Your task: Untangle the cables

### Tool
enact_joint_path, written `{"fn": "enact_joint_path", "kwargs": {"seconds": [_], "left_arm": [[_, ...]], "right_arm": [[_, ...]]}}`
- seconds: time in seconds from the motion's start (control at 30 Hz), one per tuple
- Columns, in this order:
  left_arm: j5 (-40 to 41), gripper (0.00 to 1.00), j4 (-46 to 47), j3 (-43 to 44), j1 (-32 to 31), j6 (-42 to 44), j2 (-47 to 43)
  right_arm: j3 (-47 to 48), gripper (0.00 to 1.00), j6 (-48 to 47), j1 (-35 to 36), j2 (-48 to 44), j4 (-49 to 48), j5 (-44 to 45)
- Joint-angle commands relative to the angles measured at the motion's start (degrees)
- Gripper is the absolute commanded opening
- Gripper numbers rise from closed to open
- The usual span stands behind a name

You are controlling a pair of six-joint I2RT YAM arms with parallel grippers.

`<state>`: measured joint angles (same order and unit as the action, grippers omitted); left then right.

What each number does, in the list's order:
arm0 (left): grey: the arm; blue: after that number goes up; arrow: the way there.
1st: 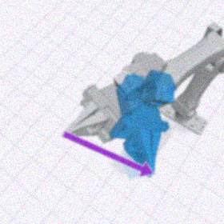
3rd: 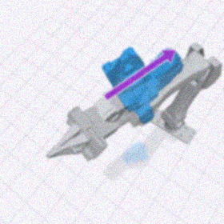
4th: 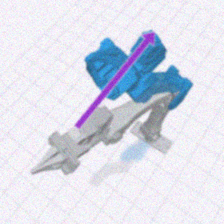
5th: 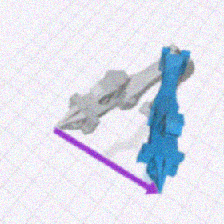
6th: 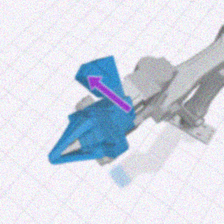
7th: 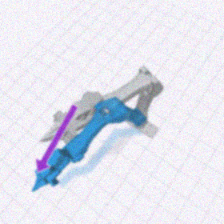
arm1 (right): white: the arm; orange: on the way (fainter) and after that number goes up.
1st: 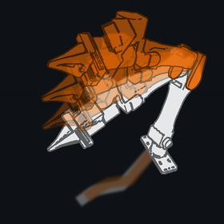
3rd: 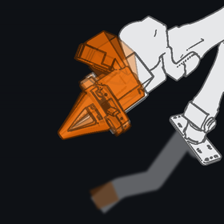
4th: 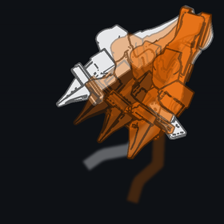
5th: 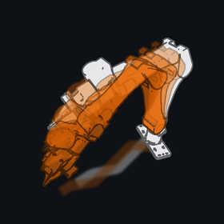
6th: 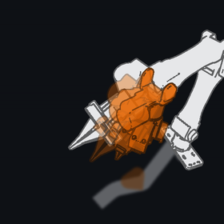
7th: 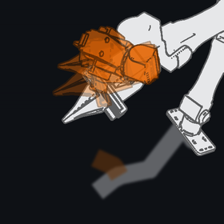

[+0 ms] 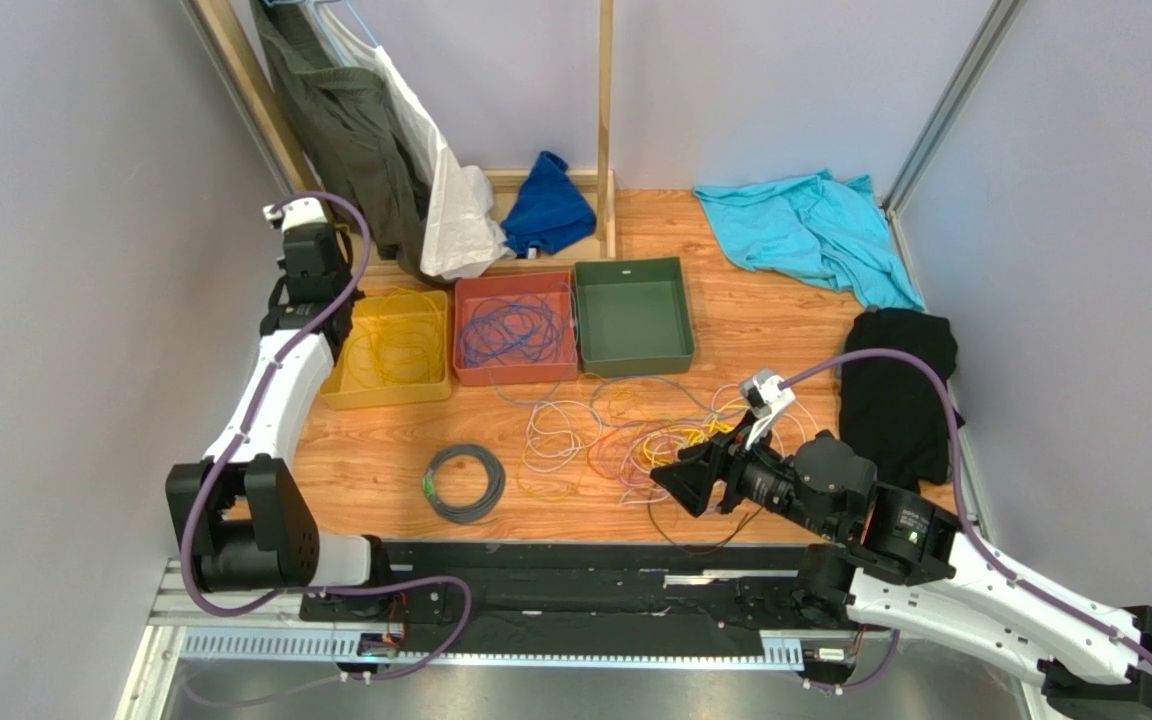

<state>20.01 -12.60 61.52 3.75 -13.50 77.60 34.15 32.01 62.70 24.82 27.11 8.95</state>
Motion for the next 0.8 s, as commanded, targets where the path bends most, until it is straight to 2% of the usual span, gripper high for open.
{"fn": "enact_joint_path", "kwargs": {"seconds": [0.0, 0.13, 0.17, 0.2, 0.23, 0.3, 0.33, 0.43, 0.53, 0.67, 0.7, 0.73, 0.77], "left_arm": [[-1.89, 0.00, 5.66, -1.92, 0.03, -0.64, 0.09], [-3.75, 0.01, 5.66, -3.16, -0.06, -4.07, 2.20], [-3.75, 0.04, 5.40, -3.07, 0.03, -4.43, 2.90], [-3.32, 0.09, 5.05, -2.81, 0.03, -5.13, 3.25], [-2.61, 0.23, 4.43, -2.46, 0.03, -5.48, 3.43], [-1.65, 0.37, 2.06, -0.88, 0.03, -5.58, 3.35], [-1.47, 0.49, 1.36, -0.52, -0.06, -5.31, 2.65], [-0.15, 0.69, -0.67, -0.17, 0.03, -5.66, 0.36], [1.08, 0.72, -4.26, 0.09, -0.06, -8.20, -4.03], [-5.93, 0.71, -12.69, 0.27, -1.98, -14.35, -16.65], [-6.99, 0.75, -13.41, -0.25, -3.38, -15.15, -19.22], [-7.96, 0.99, -13.85, -0.95, -7.57, -15.33, -21.94], [-8.49, 0.99, -14.90, -2.70, -9.88, -15.85, -26.84]], "right_arm": [[-0.75, 0.64, -1.16, -0.21, 0.06, -2.50, 1.07], [-1.37, 0.64, -0.90, -0.21, -0.30, -2.86, 1.16], [-1.46, 0.64, -0.81, -0.21, -0.38, -2.94, 1.16], [-1.54, 0.64, -0.72, -0.21, -0.38, -3.03, 1.16], [-1.54, 0.64, -0.72, -0.12, -0.38, -3.12, 1.07], [-1.54, 0.64, -0.54, -0.12, -0.56, -3.03, 0.98], [-1.54, 0.64, -0.54, -0.21, -0.73, -3.03, 1.07], [-1.72, 0.64, -0.46, -0.21, -1.09, -3.12, 1.42], [-1.63, 0.64, -0.54, -0.12, -1.44, -3.03, 1.68], [-1.81, 0.63, -0.46, -0.21, -1.88, -3.12, 2.12], [-1.89, 0.63, -0.46, -0.12, -1.97, -2.77, 2.38], [-1.90, 0.63, -0.63, -0.12, -1.97, -2.59, 2.65], [-1.90, 0.63, -0.72, -0.21, -1.97, -1.98, 3.52]]}}
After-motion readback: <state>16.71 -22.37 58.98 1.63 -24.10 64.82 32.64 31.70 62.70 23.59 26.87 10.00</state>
